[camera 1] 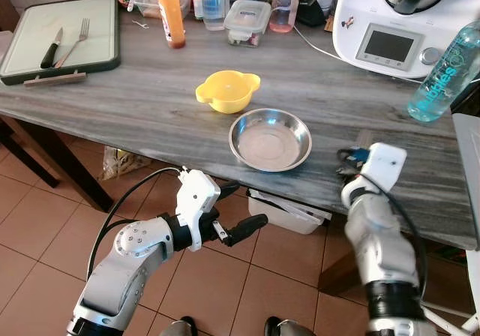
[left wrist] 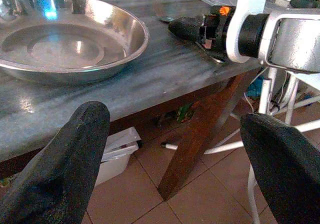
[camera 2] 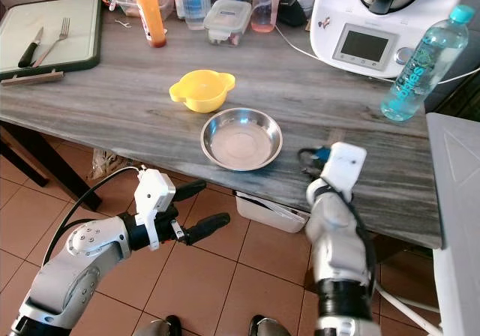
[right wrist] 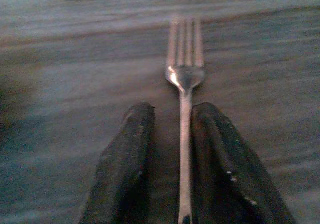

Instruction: Setting the table

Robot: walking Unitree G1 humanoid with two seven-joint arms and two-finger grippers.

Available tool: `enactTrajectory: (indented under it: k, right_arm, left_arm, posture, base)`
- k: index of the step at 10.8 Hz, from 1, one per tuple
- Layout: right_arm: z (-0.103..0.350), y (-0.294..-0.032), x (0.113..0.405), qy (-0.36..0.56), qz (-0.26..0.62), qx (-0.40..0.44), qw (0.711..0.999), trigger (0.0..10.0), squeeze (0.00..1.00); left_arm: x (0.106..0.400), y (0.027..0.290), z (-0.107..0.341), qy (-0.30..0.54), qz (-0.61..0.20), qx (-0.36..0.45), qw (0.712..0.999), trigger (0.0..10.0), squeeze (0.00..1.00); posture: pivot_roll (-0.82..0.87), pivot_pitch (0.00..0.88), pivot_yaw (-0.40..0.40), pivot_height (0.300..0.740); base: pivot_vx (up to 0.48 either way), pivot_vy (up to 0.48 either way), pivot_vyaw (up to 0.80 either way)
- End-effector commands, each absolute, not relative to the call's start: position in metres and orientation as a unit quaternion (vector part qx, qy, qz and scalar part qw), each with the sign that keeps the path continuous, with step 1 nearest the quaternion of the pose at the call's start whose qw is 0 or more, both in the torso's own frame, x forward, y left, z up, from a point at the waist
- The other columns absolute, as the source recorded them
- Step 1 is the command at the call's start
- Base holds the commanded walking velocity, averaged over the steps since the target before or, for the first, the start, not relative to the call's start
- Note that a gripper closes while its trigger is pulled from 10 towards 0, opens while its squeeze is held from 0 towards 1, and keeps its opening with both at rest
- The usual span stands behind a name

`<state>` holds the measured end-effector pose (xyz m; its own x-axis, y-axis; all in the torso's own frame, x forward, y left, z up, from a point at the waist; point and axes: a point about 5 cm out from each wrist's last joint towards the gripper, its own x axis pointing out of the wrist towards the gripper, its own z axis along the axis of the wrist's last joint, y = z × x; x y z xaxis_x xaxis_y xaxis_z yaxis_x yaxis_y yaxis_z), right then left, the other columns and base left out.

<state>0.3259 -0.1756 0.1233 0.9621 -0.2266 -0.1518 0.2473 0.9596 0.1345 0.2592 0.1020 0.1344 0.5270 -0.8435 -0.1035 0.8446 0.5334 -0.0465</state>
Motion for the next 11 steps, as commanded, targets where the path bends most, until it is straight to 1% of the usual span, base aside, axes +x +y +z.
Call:
enactTrajectory:
  k: [1,3,7,11]
  right_arm:
    - [0.103,-0.169,0.317,0.114,-0.111,0.08,0.984,0.0,0.0]
    - [0.1,-0.16,0.312,0.119,-0.1,0.084,0.984,0.0,0.0]
    - [0.098,-0.155,0.307,0.124,-0.094,0.086,0.984,0.0,0.0]
    - [0.105,-0.147,0.315,0.113,-0.086,0.091,0.986,0.0,0.0]
  left_arm:
    - [0.257,0.1,0.137,0.054,-0.49,0.013,0.87,10.0,0.0]
    - [0.257,0.1,0.137,0.055,-0.49,0.013,0.87,10.0,0.0]
    - [0.257,0.099,0.136,0.055,-0.49,0.013,0.87,10.0,0.0]
    - [0.258,0.098,0.136,0.054,-0.491,0.012,0.869,10.0,0.0]
  posture:
    - [0.15,0.196,-0.017,0.74]
    - [0.15,0.196,-0.016,0.74]
    - [0.15,0.194,-0.015,0.74]
    - [0.15,0.193,-0.014,0.74]
  base:
    - [0.0,0.0,0.0]
    - [0.0,0.0,0.0]
    - [0.0,0.0,0.0]
    - [0.0,0.0,0.0]
